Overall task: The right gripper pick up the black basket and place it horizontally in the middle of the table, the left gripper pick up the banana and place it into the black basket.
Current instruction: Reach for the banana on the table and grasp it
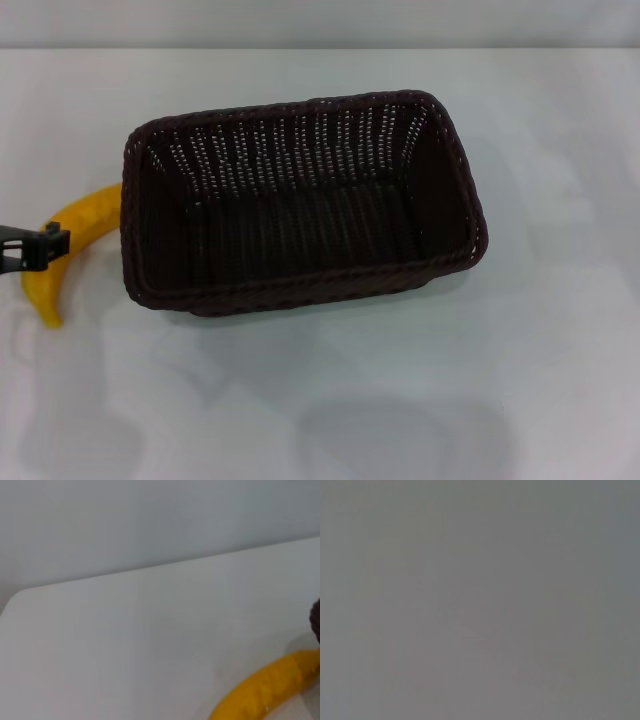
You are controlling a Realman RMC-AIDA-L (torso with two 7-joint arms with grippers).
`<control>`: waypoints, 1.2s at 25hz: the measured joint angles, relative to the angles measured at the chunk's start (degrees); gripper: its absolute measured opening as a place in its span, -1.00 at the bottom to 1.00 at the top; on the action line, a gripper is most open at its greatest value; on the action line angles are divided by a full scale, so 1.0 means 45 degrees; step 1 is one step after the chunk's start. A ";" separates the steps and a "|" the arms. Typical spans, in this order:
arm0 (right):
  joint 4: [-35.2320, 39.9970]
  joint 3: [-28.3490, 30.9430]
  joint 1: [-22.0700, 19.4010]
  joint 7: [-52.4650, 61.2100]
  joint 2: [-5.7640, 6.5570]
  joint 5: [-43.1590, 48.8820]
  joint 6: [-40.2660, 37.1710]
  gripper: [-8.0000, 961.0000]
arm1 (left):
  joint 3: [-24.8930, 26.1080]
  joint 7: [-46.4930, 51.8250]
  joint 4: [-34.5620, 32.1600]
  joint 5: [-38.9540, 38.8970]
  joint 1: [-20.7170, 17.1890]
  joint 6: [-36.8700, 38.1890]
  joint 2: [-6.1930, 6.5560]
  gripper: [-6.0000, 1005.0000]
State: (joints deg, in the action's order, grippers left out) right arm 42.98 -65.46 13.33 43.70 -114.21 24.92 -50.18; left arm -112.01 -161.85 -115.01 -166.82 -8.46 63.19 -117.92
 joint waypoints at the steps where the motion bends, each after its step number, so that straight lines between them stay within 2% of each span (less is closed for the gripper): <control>1: 0.0001 -0.0025 0.0001 0.0007 -0.0003 0.0006 -0.0001 0.39 | -0.0065 -0.0001 0.0061 0.0001 0.0025 -0.0004 0.0040 0.63; 6: 0.0002 -0.0105 -0.0047 0.0070 -0.0028 0.0010 -0.0017 0.39 | -0.0148 0.0000 0.0437 0.0288 0.0072 -0.0321 0.0154 0.63; 8: 0.0002 -0.0113 -0.0082 0.0161 -0.0040 0.0017 -0.0070 0.39 | -0.0157 -0.0005 0.0506 0.0310 0.0010 -0.0681 0.0296 0.63; 14: 0.0026 -0.0056 -0.0115 0.0360 -0.0025 0.0029 -0.0177 0.39 | -0.0108 -0.0018 0.1010 0.0275 0.0176 -0.1123 0.0845 0.63; 23: 0.0466 -0.0122 -0.0245 0.0396 -0.0048 0.0058 -0.0106 0.39 | -0.0165 -0.0024 0.2508 -0.0087 0.1058 -0.2118 0.1636 0.63; 26: 0.0488 -0.0122 -0.0268 0.0488 -0.0062 0.0064 -0.0118 0.39 | -0.0140 -0.0026 0.2634 -0.0164 0.1179 -0.2160 0.1695 0.63; 30: 0.0495 -0.0132 -0.0264 0.0518 -0.0072 0.0069 -0.0119 0.39 | -0.0105 -0.0029 0.2967 -0.0157 0.1441 -0.2225 0.1550 0.63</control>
State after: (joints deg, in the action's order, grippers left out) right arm 45.20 -66.05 12.14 46.03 -114.53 25.23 -50.72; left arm -112.48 -161.98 -101.66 -167.52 -1.97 53.18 -110.95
